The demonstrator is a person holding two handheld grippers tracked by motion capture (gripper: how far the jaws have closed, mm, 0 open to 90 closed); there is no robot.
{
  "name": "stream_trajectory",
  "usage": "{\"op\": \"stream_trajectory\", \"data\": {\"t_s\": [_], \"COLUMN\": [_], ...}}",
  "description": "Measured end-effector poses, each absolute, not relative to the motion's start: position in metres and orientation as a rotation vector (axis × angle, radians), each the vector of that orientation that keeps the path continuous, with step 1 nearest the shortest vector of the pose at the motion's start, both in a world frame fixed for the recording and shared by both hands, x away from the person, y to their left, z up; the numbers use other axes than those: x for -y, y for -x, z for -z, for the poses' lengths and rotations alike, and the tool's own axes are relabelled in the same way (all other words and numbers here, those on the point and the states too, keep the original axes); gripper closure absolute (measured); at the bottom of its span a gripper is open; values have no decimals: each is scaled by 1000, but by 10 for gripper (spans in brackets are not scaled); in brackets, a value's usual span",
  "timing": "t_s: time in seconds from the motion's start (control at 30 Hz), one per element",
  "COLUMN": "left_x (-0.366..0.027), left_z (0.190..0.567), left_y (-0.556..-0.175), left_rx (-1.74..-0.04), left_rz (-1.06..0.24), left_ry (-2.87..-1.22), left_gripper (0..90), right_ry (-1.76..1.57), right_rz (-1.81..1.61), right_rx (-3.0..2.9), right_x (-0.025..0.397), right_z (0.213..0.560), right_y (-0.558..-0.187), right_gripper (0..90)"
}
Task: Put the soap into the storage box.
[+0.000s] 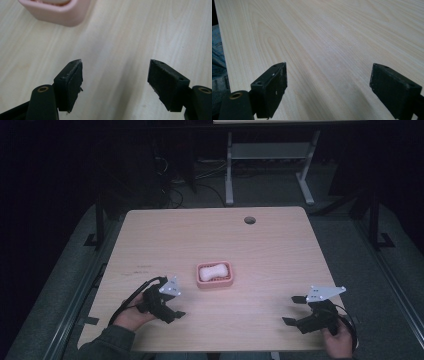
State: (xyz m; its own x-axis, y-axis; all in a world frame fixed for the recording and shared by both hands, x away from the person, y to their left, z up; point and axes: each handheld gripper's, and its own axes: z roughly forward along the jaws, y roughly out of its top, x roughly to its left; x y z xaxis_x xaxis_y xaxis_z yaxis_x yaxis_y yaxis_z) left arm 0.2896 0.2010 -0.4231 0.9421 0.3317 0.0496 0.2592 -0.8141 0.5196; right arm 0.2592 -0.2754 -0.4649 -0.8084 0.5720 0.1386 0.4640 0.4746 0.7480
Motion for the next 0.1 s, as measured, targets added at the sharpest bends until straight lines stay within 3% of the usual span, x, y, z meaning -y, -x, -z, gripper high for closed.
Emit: {"op": "stream_trajectory", "data": {"t_s": [0.1], "left_x": [-205], "left_z": [427], "left_y": [-282], "left_rx": [-422], "left_rz": [-195], "left_ry": [-2574], "left_gripper": [278], "right_ry": [-913], "right_rz": [-1248], "right_rx": [-2583], "right_x": [275], "right_z": [465], "right_y": [-259], "right_gripper": [142]}}
